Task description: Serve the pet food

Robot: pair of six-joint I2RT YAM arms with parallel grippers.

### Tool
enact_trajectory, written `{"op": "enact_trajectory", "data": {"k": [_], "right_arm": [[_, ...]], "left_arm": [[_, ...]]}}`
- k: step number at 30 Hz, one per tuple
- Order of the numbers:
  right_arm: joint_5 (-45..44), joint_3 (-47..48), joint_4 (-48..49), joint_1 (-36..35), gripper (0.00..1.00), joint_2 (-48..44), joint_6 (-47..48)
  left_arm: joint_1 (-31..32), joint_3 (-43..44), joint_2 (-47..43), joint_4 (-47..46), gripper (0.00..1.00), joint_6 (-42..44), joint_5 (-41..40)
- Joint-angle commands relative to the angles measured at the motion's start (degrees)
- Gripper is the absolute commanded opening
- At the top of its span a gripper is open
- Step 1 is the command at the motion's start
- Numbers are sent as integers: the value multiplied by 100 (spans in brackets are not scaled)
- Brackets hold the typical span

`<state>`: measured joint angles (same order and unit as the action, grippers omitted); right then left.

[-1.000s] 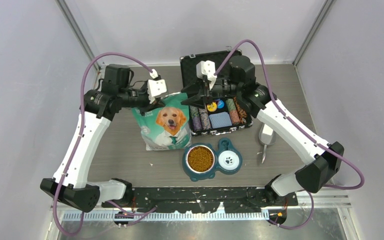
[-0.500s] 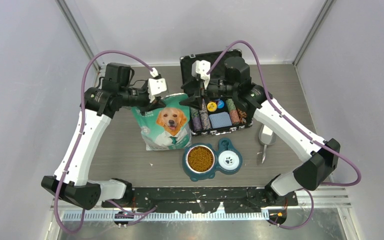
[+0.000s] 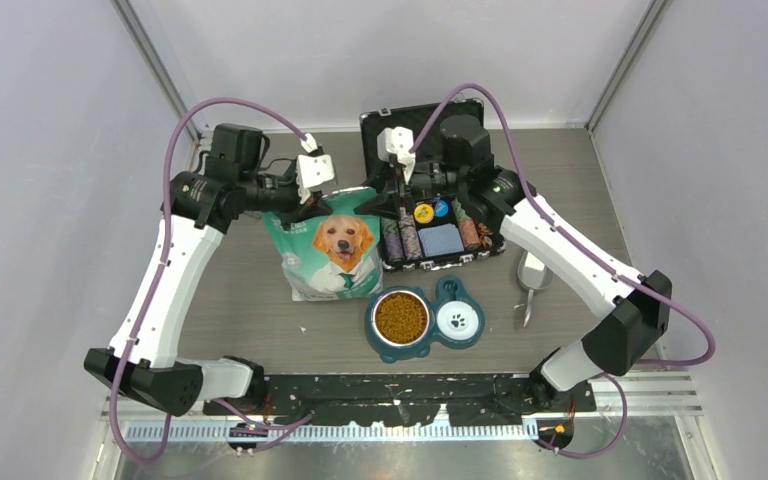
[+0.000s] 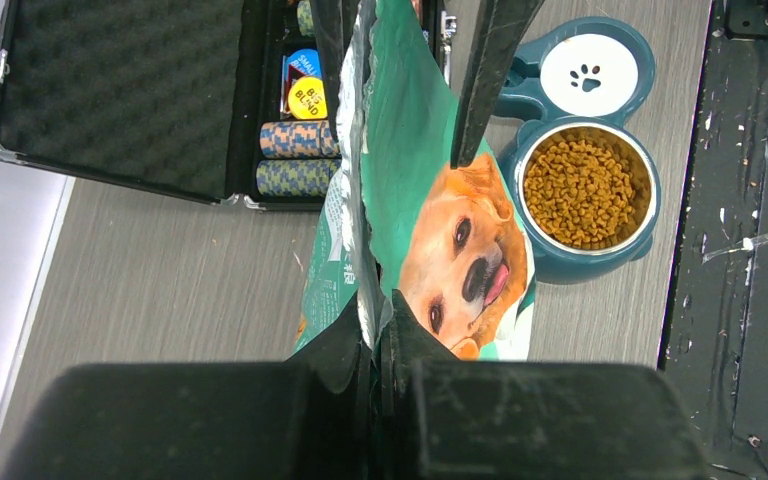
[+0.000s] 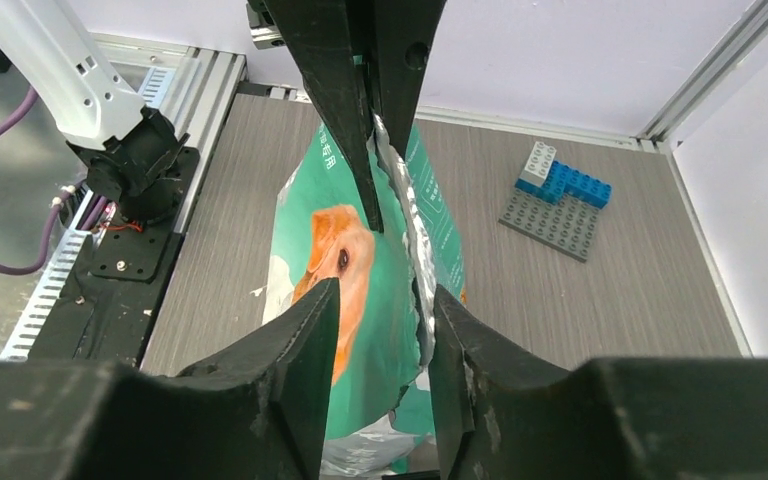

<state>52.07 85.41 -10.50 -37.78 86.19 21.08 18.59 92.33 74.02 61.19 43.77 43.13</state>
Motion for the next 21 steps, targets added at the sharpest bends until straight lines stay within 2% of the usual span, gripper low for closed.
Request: {"op": "enact_trajectory", "data": {"k": [1,3,5,13,18,19,20,21], "right_arm": [[121,273,94,-28,39,53,-10],[156,292,103,-28,29,77,-28],[204,322,110,-32,25,81,-65],[390,285,251,-25,27,20,-335],[541,297,259,-28,23,34,-394],[552,300,272,-28,19,40,-440],[546,296,350,-28,9,43,-501],[522,291,406,-28,7,45,-643]], "left_arm": [[15,162,-47,70,0,-136,337],[13,127,-68,46,0,-112,337],[14,100,-80,18,0,-103,332],[13,127,-54,59,0,-105,288],[13,127,-49,44,0,-123,294],[13,127,-51,38,0,-125,292],[14,131,-40,40,0,-122,293],[13,135,-37,49,0,-131,292]]}}
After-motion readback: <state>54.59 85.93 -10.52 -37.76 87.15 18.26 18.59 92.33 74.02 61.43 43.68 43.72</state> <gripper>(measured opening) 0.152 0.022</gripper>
